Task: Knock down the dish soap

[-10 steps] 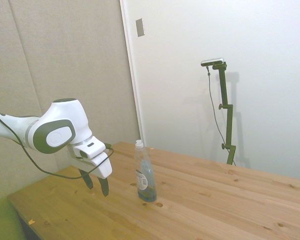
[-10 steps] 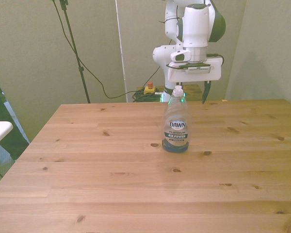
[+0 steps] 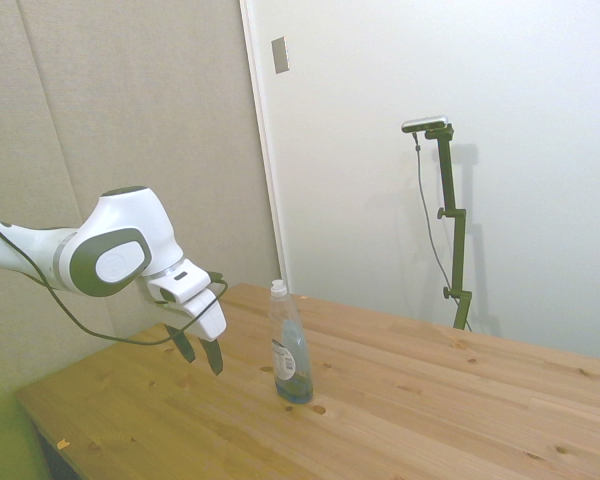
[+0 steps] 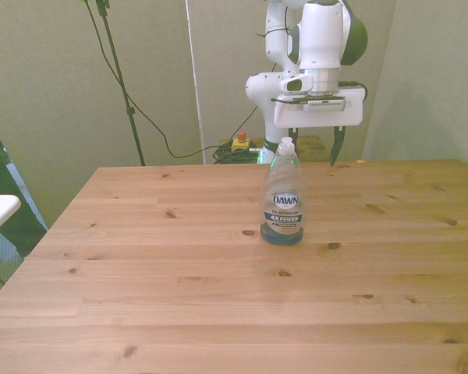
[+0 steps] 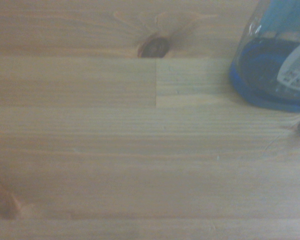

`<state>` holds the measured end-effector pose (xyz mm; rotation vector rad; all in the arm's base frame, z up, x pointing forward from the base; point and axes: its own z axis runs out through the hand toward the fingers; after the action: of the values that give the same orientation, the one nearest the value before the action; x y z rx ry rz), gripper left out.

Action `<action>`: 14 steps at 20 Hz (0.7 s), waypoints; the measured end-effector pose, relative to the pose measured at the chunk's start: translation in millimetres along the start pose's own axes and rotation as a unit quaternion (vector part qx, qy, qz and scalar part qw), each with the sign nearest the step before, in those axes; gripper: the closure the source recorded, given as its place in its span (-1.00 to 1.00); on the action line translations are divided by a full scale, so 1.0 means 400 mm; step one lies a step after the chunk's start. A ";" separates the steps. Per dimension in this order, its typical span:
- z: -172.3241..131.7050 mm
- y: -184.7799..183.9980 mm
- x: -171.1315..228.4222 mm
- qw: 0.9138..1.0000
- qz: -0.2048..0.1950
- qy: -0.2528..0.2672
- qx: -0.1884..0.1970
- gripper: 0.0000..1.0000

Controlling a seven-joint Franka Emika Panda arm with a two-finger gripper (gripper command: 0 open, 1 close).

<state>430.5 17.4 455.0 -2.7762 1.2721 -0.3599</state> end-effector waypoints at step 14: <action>-0.050 0.033 0.212 0.997 0.065 0.051 -0.007 1.00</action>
<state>469.4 -54.6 487.9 -2.6996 1.4730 -0.4904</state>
